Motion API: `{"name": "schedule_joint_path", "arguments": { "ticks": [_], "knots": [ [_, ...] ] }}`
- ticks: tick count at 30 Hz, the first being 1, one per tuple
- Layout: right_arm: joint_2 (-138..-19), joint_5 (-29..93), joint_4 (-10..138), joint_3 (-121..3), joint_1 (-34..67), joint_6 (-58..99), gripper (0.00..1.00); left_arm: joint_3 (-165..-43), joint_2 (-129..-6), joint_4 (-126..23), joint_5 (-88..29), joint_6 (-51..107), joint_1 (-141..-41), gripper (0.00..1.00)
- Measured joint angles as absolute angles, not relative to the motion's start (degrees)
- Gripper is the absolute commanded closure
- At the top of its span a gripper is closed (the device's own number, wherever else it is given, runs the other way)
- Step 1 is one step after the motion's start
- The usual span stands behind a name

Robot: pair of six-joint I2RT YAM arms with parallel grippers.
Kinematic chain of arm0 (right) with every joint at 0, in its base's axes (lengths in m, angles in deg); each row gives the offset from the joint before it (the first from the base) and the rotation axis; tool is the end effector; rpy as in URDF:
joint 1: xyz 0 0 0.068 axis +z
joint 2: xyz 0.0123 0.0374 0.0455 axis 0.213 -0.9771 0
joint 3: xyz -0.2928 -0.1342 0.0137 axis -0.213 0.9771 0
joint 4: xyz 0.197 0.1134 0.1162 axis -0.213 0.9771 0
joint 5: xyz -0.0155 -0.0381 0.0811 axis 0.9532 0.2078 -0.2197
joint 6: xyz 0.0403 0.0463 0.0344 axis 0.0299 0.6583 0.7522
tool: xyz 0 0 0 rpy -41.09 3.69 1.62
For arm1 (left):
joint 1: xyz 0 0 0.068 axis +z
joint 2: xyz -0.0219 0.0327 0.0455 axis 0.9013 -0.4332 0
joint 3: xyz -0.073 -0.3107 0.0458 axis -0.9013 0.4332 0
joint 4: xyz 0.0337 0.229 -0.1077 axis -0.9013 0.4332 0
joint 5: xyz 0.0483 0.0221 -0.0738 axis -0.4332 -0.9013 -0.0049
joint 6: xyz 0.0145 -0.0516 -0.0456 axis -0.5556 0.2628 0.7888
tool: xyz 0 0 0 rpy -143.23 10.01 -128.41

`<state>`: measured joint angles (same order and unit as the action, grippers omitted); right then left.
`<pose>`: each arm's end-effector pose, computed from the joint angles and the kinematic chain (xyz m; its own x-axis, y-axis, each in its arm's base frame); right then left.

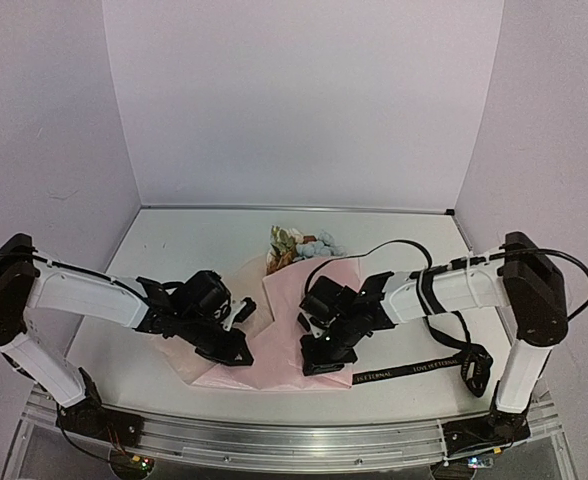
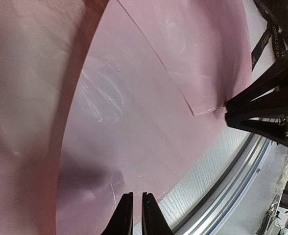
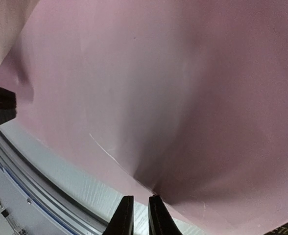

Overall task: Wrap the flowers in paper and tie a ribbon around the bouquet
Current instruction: Fold the one-fourth-folded wrapping paper at the center of the board.

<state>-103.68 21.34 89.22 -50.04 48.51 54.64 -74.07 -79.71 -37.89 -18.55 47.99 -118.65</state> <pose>0.1710 0.3432 0.1933 -0.9190 -0.3731 -0.1276 -0.3859 0.7843 0.4858 0.1523 -0.2449 0.1913 -0.8783 0.3659 -0.3077 0.4773 0.7068 -0.5222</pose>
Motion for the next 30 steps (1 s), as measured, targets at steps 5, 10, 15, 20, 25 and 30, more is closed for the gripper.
{"name": "schedule_joint_path", "arguments": {
  "ticks": [5, 10, 15, 20, 25, 30],
  "knots": [
    [-107.97, 21.87, 88.01, -52.78, 48.76, 56.04, 0.90, -72.94, -73.51, -36.27, -18.10, 49.30, -116.06, 0.88],
    [-110.57, 23.12, 87.57, -55.79, 48.76, 56.94, 0.90, -70.77, -68.58, -35.08, -16.82, 50.80, -113.80, 0.86],
    [-114.67, 24.35, 87.17, -60.53, 48.76, 57.96, 0.90, -67.86, -65.57, -34.02, -14.76, 52.55, -110.50, 0.83],
    [-117.56, 24.91, 87.18, -64.54, 48.76, 58.80, 0.90, -65.90, -64.07, -34.21, -11.83, 56.11, -108.78, 0.83],
    [-118.14, 24.90, 87.05, -65.32, 48.76, 59.00, 0.91, -63.90, -63.81, -35.74, -9.08, 59.28, -108.79, 0.83],
    [-118.14, 24.72, 87.40, -65.60, 48.76, 58.98, 0.91, -63.46, -64.72, -38.48, -8.84, 61.27, -108.80, 0.83]
  ]
}}
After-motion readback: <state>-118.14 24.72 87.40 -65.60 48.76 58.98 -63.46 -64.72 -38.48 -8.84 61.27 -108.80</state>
